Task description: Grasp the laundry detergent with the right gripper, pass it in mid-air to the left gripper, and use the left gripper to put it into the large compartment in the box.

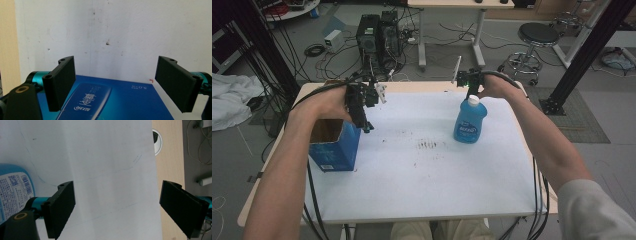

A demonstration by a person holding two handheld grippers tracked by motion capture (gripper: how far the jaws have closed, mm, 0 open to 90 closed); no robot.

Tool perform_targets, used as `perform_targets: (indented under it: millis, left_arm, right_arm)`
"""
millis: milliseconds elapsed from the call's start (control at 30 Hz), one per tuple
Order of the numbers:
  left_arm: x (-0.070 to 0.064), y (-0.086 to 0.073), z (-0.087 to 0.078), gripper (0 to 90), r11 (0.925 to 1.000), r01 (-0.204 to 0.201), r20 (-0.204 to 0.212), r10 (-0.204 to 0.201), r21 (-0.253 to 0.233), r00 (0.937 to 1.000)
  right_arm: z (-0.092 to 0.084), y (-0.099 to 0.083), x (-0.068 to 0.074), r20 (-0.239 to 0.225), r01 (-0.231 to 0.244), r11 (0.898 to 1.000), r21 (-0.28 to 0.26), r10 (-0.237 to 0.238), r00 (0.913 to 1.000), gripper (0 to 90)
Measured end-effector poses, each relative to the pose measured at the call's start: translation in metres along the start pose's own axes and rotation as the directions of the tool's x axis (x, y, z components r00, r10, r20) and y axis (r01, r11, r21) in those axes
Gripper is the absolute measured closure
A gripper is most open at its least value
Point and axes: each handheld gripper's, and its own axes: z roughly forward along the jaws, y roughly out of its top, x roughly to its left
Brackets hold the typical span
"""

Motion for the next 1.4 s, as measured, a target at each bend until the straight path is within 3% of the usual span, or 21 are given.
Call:
perform_targets:
  millis: [267,400,667,867,1067,1400]
  left_arm:
    - [0.0,0.0,0.002,16.8,1.0,0.001,0.0,-0.001,-0.009,1.0]
    - [0.001,-0.001,0.001,16.8,0.9999,0.003,-0.003,-0.003,-0.011,1.0]
    - [0.003,-0.002,0.003,16.7,0.9999,0.007,-0.004,-0.007,-0.008,1.0]
    - [0.002,0.001,0.004,16.5,0.9999,0.012,-0.005,-0.012,-0.009,0.9999]
    - [0.001,0.002,0.004,16.5,0.9999,0.008,-0.002,-0.008,-0.008,1.0]
    - [0.0,0.002,0.004,16.5,0.9999,0.001,0.007,-0.001,-0.011,1.0]
  right_arm:
    - [-0.001,0.001,0.003,0.013,0.015,1.0,0.023,-0.016,0.9998,12.4]
    - [-0.009,-0.007,-0.001,0.017,-0.02,1.0,0.011,0.02,0.9997,12.4]
    - [-0.024,-0.027,-0.003,0.031,-0.04,0.999,0.028,0.04,0.9987,12.4]
    - [-0.036,-0.04,0.005,0.058,-0.04,0.997,0.062,0.036,0.9977,12.4]
    - [-0.047,-0.05,0.014,0.068,-0.054,0.997,0.063,0.05,0.9964,12.4]
    - [-0.058,-0.068,0.026,0.05,-0.094,0.993,0.064,0.091,0.9945,12.4]
